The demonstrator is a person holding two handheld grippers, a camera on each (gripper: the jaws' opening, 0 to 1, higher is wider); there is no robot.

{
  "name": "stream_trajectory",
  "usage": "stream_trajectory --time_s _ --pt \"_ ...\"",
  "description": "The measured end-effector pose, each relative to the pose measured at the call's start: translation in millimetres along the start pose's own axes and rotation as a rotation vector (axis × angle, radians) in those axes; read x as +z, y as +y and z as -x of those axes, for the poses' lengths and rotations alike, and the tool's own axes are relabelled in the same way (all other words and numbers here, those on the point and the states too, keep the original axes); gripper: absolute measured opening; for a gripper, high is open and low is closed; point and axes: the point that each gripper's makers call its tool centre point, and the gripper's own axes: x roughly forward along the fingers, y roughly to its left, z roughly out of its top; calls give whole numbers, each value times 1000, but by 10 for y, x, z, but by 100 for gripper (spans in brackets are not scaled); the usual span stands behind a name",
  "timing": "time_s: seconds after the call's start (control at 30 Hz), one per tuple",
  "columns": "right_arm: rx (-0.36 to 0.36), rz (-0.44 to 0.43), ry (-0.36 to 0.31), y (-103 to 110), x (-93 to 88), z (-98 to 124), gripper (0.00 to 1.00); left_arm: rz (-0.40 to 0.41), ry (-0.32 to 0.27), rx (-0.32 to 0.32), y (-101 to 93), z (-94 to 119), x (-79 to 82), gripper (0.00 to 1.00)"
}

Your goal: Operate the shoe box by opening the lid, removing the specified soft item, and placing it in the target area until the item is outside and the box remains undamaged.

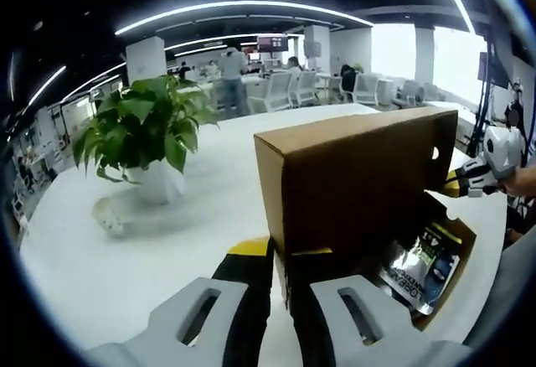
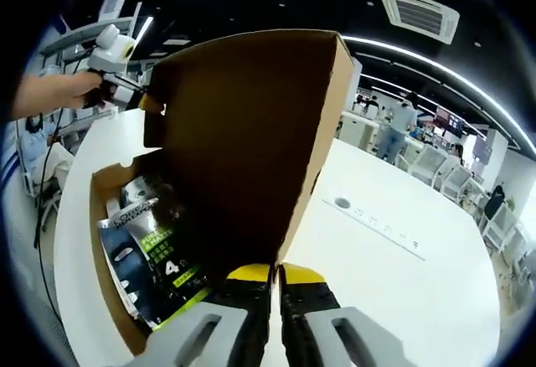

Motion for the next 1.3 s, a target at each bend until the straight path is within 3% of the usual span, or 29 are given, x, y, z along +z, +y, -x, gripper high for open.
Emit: stream_trajectory --time_s 0.07,0.17,0.87,0.97,1.3 --pt "1 2 1 -7 -4 7 0 -25 26 -14 -25 -43 -73 7" --pt "3 9 1 -4 -7 8 0 -17 3 -13 -59 -22 -59 12" --pt "5 4 13 15 -21 3 0 -63 -56 8 -89 28 -86 16" --pt "3 -2 7 11 -7 6 0 -82 -49 33 -64 42 -117 21" --pt "4 -3 8 5 -9 8 0 -55 16 33 -60 15 -383 18"
